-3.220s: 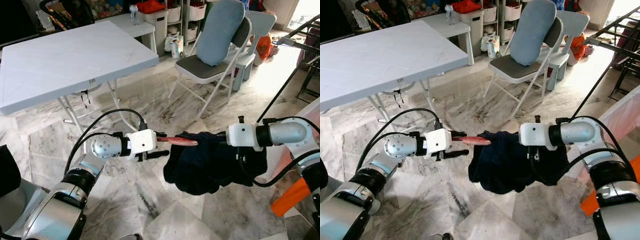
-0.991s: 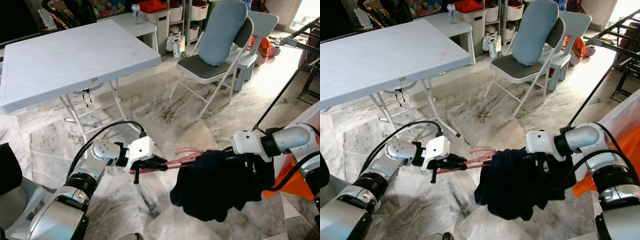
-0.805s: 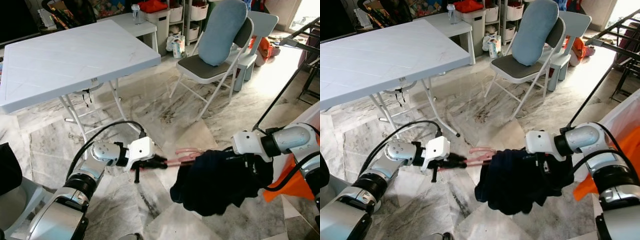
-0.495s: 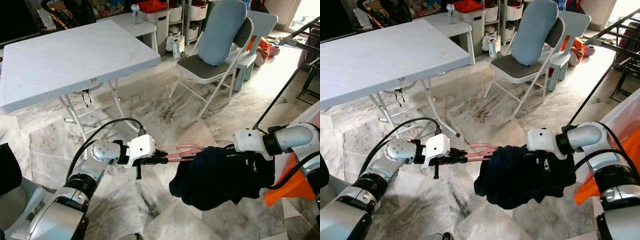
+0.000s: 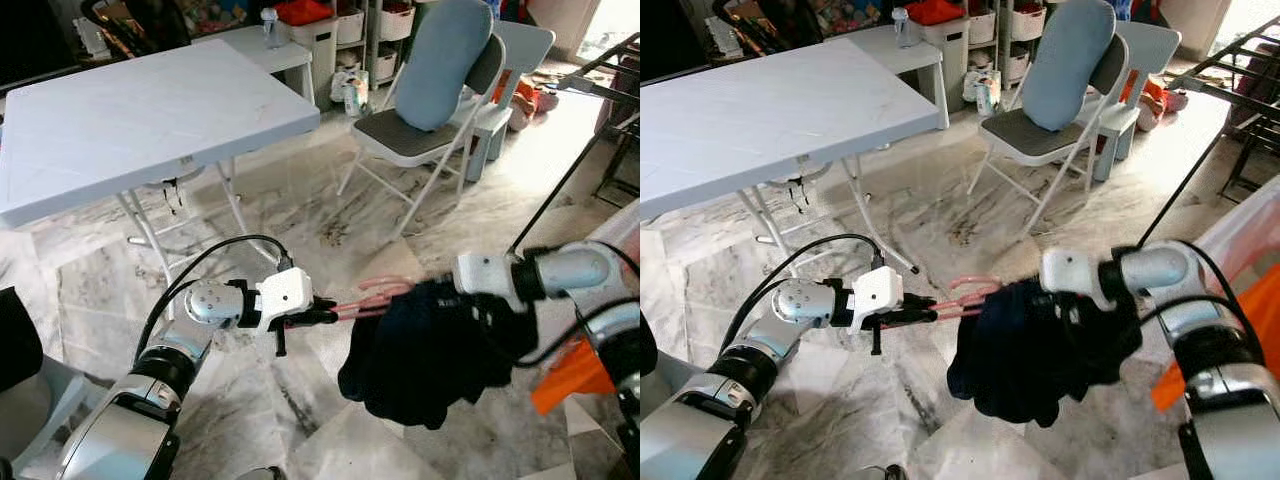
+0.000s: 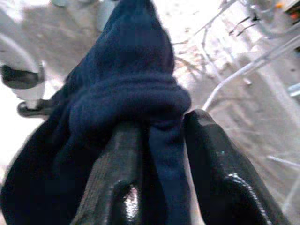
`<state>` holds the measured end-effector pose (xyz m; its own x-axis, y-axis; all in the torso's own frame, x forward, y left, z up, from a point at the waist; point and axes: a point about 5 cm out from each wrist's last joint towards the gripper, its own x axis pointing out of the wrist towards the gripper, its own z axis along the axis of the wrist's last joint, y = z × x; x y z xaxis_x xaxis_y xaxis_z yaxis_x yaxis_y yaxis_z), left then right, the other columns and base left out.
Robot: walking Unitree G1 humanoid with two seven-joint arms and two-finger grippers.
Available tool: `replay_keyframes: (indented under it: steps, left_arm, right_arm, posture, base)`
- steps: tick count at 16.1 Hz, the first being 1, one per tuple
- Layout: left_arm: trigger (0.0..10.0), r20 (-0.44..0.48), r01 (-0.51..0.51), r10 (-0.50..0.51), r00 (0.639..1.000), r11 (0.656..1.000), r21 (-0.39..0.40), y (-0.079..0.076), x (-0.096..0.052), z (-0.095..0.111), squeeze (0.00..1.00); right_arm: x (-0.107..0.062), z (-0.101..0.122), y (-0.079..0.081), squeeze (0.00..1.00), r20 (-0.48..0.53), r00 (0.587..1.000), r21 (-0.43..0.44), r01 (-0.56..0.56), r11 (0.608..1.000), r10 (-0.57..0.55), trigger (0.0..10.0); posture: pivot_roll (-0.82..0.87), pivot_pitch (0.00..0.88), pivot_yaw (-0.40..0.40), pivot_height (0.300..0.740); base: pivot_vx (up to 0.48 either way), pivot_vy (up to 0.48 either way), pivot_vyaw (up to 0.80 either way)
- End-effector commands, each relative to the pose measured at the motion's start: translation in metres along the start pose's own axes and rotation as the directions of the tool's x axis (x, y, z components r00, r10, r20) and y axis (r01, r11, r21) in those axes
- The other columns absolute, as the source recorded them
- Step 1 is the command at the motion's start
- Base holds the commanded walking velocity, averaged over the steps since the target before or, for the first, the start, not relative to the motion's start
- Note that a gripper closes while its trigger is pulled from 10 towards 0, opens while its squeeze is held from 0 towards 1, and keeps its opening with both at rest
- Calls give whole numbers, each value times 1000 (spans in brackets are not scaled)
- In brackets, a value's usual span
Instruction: Hang hanger
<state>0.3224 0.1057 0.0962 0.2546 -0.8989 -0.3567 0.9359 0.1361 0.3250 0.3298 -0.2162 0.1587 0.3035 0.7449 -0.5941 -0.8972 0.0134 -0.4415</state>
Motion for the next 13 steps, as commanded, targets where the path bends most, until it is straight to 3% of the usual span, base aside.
replay_keyframes:
  steps: [1,10,13]
  left_arm:
    - [0,24,-45,45,999,999,-3,7,-4,3,0]
    - [0,33,-154,157,987,985,-83,0,-8,-8,0]
    - [0,34,-183,187,982,978,-98,0,-8,-10,0]
  right_arm:
    - [-1,8,-10,1000,18,999,-37,52,998,-51,10000]
    - [8,18,-29,1000,-9,990,-125,136,983,-138,10000]
    - [9,19,-36,1000,-39,973,-195,214,957,-226,10000]
  posture:
    - [-182,0,56,740]
    - [-155,0,23,740]
    - [-154,0,18,740]
  base:
    - [0,0,0]
    - [0,0,0]
    - [0,0,0]
